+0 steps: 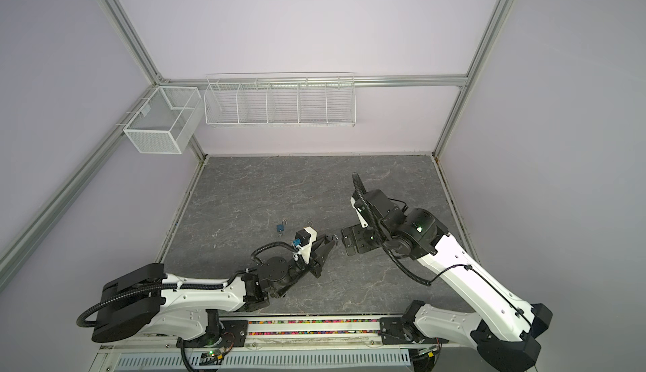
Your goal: Unlock with the key
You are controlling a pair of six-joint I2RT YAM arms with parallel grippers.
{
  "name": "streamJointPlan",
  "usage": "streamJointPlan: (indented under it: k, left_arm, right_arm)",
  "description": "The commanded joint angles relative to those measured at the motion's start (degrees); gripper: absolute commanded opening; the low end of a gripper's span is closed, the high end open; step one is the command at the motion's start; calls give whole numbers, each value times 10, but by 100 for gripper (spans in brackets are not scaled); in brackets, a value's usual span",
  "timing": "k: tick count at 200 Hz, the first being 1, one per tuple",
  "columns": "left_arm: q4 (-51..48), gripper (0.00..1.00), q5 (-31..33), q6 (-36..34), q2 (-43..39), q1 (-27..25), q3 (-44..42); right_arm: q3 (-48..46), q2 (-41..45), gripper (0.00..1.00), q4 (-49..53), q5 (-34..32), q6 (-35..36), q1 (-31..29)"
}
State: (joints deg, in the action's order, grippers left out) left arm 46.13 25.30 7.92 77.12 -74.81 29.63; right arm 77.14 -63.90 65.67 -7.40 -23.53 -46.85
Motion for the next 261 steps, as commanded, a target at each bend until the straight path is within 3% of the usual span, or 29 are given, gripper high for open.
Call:
streamJointPlan:
  k: [1,56,79,101,131,163,204,243,261]
  left_arm:
    - [-42,0,5,21,-15,-2,24]
    - [-57,0,9,18,-12,-2,43]
    - [-57,0,15,17,-5,-2,49]
    - [-54,0,19,17,-1,-2,52]
    - [-54,0,28,12,7,-2,59]
    - [-113,0,64,24,25,-1,96]
    - [-277,0,77,121,91,16,192]
    - [-423,0,10,259,180,58,292]
    - [-445,0,-37,283,214,71,324]
  right_arm:
    - [-17,-11,99,-56,50,7,2]
    - [-25,-35,100,-34,-48,-4,3]
    - [-37,-19,100,-50,-40,-11,3]
    - [-34,-18,99,-38,-75,-11,4]
    - [-23,-6,100,-52,-30,-5,4]
    - [-20,24,97,-67,-45,-17,11]
    - [-90,48,93,-104,-47,-44,72]
    - [-199,83,92,-183,41,-65,183]
    - [-239,99,92,-200,60,-64,222]
